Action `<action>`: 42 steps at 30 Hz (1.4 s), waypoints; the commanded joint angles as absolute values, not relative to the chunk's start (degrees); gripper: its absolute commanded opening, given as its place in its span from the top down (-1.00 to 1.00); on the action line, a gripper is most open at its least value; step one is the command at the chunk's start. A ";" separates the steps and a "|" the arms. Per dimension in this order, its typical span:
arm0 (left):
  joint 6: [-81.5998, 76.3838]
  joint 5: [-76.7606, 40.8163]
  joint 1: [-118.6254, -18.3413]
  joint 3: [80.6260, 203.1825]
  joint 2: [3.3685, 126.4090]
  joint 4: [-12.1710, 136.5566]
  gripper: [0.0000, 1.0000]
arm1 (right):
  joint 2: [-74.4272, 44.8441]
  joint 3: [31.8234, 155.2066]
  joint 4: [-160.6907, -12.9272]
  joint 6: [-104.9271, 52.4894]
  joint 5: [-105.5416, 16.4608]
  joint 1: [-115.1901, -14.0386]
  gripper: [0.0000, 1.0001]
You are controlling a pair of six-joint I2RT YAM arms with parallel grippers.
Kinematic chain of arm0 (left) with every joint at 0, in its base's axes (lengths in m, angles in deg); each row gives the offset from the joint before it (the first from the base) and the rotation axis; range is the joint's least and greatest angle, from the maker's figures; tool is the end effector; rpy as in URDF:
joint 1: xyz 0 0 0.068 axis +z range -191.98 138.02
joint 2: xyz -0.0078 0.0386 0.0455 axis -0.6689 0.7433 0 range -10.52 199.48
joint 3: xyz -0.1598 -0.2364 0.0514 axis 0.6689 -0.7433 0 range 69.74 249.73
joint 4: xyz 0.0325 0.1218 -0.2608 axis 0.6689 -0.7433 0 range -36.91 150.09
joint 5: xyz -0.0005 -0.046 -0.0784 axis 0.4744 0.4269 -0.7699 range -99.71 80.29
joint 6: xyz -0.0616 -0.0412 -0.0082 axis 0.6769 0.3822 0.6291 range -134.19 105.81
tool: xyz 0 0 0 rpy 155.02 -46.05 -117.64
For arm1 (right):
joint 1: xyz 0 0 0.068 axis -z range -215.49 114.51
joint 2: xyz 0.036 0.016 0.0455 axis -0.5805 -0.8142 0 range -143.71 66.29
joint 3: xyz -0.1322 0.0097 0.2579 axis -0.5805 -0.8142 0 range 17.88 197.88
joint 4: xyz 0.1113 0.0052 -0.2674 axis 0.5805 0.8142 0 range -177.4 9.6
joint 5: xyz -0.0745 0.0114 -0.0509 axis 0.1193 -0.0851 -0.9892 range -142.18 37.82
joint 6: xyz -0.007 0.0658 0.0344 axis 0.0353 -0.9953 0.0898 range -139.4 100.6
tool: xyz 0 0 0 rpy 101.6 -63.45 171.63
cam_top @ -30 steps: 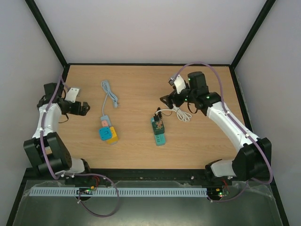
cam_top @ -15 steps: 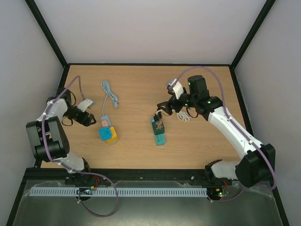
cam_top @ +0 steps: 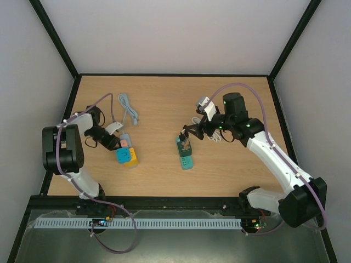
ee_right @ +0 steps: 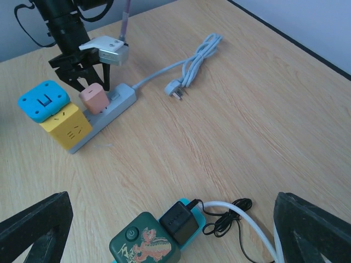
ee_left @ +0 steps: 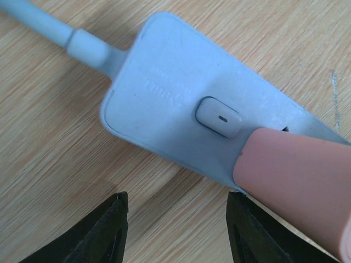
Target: Pull the plug off the socket
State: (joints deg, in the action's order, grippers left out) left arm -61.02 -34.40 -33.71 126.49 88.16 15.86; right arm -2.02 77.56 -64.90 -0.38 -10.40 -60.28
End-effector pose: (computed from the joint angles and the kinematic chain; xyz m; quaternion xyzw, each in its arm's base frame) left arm 0.3164 0.0196 0.1222 0.3291 0.9192 -0.1743 0.1279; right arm 0.2549 0.1637 0.3309 -0.4662 0.6895 0.3332 0.4429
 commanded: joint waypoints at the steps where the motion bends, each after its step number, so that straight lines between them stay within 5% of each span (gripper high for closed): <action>1: -60.50 -36.58 -36.57 125.92 89.98 16.44 -0.03 | -0.40 75.63 -63.93 1.11 -8.79 -60.62 -0.97; 27: -52.13 -42.13 -52.77 135.03 100.11 20.63 0.06 | -3.37 71.79 -66.63 4.19 -13.68 -67.43 -0.97; 38: -55.19 -47.41 -47.04 135.35 89.48 15.05 -0.44 | -4.85 70.58 -73.03 -2.41 -16.13 -69.41 -0.97; 42: -50.67 -46.24 -42.97 139.06 89.80 17.79 -0.48 | -5.68 70.04 -72.68 -0.77 -15.06 -70.27 -0.97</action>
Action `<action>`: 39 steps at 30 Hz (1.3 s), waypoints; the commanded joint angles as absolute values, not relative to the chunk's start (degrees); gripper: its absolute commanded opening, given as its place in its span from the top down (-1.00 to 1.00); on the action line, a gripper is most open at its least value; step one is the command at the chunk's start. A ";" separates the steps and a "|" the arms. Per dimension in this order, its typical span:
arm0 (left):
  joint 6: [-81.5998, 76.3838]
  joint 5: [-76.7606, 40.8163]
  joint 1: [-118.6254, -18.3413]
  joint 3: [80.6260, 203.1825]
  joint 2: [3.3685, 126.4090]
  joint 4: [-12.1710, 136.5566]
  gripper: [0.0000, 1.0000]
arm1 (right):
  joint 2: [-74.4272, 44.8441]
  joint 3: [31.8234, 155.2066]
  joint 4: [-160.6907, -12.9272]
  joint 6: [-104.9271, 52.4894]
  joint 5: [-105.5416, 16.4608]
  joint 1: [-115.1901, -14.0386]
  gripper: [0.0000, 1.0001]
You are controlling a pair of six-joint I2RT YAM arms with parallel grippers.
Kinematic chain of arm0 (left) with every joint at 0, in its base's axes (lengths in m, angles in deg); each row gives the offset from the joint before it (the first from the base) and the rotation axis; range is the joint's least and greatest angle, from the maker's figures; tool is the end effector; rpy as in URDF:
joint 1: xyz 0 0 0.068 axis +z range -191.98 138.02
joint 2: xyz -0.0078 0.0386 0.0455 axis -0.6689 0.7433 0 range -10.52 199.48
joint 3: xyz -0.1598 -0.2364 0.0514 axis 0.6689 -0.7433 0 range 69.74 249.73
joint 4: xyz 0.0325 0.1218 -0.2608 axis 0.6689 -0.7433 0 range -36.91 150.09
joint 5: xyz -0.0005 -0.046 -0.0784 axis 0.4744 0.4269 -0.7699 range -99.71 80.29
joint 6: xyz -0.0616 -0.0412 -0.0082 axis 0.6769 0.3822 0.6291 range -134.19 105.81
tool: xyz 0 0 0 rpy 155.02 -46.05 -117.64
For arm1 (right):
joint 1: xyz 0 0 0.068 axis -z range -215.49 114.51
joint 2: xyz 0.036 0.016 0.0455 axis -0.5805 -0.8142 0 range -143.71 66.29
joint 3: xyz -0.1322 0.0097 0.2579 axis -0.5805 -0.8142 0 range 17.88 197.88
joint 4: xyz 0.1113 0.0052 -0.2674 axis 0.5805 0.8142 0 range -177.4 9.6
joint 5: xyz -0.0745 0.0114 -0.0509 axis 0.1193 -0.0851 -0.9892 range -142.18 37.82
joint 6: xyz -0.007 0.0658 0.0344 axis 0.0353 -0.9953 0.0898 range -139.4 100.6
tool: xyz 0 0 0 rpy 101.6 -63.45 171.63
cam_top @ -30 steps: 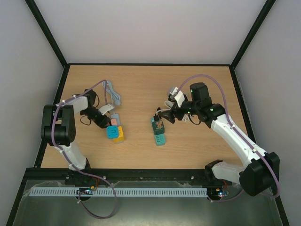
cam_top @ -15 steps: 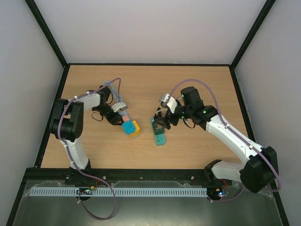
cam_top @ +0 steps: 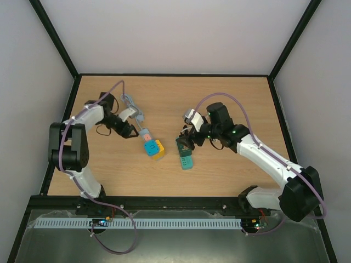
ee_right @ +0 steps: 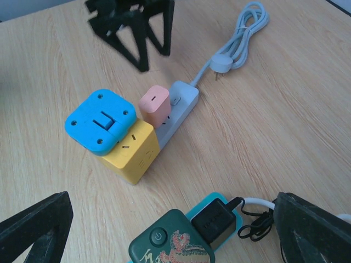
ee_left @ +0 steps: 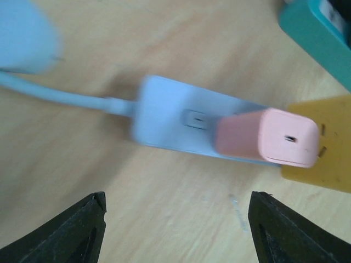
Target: Pull the plug off the socket
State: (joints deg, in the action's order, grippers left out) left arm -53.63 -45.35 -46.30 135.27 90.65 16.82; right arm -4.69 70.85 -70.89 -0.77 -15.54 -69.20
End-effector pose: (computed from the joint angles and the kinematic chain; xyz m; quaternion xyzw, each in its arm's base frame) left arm 0.3532 -0.0632 0.1558 0.3805 0.8683 -0.2626 0.1797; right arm 0.2376 0.2035 0.2815 -0.5019 0.6895 0.3337 0.4015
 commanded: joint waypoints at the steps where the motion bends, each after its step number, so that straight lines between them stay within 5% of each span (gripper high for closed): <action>1: -49.33 -45.78 -42.24 139.64 90.37 18.71 -0.48 | -6.07 70.13 -72.27 0.11 -15.05 -70.86 -0.96; 39: -34.32 -45.40 -44.59 150.20 108.90 29.16 -0.38 | -33.71 82.79 -69.67 8.18 -14.66 -84.24 -0.97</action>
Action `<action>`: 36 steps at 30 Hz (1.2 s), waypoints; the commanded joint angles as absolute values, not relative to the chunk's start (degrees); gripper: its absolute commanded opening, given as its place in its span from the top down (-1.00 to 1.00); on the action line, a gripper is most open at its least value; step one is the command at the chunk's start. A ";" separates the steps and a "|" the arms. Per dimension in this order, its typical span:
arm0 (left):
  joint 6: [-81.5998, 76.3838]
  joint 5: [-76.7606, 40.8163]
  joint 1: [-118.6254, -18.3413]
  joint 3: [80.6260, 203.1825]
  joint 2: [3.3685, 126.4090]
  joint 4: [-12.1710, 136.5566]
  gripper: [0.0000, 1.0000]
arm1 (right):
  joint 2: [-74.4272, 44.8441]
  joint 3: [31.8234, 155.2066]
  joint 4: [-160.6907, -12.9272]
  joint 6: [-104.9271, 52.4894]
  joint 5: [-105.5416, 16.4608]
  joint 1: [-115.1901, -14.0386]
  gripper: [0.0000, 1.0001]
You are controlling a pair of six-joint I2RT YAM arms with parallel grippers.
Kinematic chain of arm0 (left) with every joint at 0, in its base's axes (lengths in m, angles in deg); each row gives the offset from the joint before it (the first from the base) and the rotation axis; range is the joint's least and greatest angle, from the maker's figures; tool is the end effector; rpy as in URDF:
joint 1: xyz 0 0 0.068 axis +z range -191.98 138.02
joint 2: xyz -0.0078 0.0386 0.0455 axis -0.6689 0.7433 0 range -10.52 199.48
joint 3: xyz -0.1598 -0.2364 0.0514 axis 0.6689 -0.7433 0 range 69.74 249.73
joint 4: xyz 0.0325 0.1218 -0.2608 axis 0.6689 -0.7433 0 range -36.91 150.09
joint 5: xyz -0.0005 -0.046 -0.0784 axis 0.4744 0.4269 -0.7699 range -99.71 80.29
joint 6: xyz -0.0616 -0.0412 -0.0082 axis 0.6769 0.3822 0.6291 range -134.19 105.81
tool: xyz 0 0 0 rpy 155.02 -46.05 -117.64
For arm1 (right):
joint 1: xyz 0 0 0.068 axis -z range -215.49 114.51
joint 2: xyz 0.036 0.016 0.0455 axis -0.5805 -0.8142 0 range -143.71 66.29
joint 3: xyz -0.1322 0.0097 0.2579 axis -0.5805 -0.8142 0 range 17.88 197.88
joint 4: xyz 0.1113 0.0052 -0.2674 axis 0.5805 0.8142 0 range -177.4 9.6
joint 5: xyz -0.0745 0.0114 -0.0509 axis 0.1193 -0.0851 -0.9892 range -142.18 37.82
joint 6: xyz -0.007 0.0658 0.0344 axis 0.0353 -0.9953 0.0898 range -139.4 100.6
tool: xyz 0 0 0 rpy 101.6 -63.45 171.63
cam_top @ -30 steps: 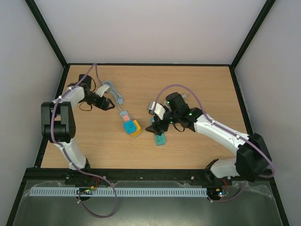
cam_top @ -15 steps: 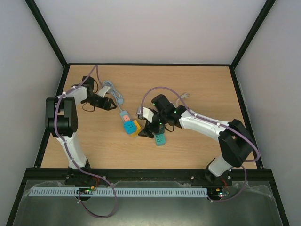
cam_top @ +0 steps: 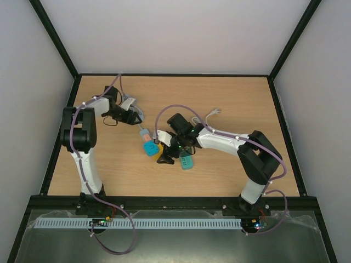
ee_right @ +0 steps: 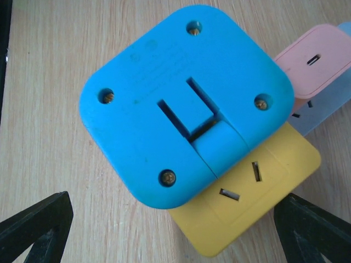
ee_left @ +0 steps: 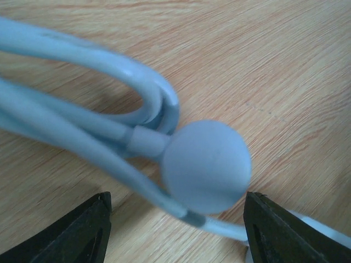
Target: Pull the plug off the socket
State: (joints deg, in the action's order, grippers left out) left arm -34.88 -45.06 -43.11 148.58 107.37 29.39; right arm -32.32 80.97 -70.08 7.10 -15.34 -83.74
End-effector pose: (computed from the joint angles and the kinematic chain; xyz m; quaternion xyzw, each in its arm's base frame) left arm 0.4455 -0.0449 0.1185 0.2299 0.9109 -0.2661 0.2159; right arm 0.2355 0.3203 0.1822 -0.6260 0.6535 0.3511 0.2404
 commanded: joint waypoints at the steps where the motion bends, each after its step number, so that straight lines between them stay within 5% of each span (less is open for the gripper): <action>1: -34.31 -45.31 -45.01 150.30 109.02 29.24 -0.36 | -33.73 82.71 -69.72 8.19 -14.29 -84.31 -0.97; 24: -40.31 -46.43 -59.09 151.53 112.17 24.64 -0.27 | -33.40 77.18 -77.32 4.56 -13.27 -89.09 -0.97; 33: -38.55 -47.04 -55.20 154.17 105.65 21.64 -0.56 | -28.77 72.87 -83.15 4.18 -19.09 -89.10 -0.97; 36: -38.50 -46.45 -53.31 153.95 100.81 18.66 -0.96 | -25.36 69.73 -87.79 2.98 -22.42 -88.92 -0.97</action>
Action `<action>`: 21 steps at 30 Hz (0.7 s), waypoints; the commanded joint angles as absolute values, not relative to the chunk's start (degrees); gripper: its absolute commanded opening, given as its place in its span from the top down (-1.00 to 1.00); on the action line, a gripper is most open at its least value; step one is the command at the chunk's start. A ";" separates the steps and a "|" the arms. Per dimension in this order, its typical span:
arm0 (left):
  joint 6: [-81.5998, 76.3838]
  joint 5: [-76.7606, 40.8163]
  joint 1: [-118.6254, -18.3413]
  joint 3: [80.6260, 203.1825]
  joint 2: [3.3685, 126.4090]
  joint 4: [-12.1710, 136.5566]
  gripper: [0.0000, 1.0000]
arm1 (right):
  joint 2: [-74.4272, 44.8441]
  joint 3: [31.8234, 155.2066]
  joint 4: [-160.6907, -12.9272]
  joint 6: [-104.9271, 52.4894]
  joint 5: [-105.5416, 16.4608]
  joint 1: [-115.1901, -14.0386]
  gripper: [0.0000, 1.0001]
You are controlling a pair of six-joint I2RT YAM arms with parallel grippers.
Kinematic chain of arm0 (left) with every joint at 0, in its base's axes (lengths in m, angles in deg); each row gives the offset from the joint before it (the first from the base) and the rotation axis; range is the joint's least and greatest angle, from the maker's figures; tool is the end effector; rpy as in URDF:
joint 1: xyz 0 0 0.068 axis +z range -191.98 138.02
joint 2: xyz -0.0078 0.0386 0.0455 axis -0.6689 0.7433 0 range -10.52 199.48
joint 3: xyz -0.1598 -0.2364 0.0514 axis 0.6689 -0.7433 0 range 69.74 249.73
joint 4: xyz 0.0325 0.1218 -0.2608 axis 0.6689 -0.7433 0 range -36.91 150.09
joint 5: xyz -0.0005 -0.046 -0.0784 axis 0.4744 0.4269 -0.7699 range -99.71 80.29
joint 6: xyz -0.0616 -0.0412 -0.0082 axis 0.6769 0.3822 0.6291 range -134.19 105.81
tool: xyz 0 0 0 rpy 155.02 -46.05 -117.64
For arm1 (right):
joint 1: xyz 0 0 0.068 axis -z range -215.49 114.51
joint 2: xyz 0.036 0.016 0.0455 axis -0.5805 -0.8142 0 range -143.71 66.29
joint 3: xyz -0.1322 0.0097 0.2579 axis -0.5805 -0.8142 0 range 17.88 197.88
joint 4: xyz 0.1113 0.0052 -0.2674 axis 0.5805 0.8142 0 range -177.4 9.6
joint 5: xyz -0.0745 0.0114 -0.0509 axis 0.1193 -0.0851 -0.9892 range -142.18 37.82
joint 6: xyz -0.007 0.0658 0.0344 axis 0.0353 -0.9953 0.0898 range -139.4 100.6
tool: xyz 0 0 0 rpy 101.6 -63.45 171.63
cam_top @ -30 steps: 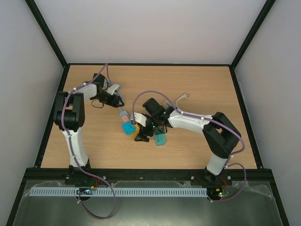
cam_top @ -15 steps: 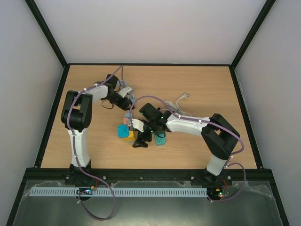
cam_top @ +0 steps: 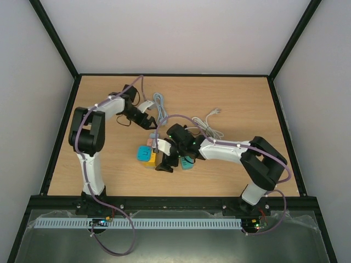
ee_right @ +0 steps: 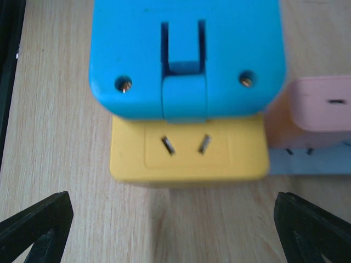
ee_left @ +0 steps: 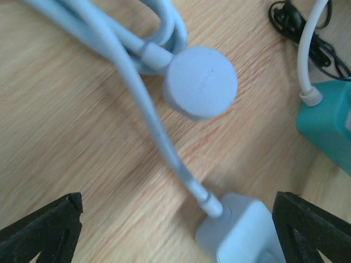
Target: Pull the plug off the socket
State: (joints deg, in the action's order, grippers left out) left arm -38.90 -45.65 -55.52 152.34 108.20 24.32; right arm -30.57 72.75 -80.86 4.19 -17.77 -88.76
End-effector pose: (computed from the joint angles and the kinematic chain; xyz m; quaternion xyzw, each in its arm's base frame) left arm 0.4304 -0.1414 0.1284 0.3536 0.8716 -0.2886 0.1787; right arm 0.1997 0.3268 0.1597 -0.6374 0.6347 0.3540 0.2561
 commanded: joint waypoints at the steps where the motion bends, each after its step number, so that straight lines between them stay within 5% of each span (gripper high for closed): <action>1: -38.22 -46.06 -52.89 153.64 99.45 17.84 -0.99 | -24.55 68.99 -88.84 2.81 -22.79 -88.80 -0.97; 21: -23.75 -43.74 -46.13 132.95 64.31 13.14 -0.99 | -23.51 65.13 -98.85 5.56 -20.07 -89.13 -0.97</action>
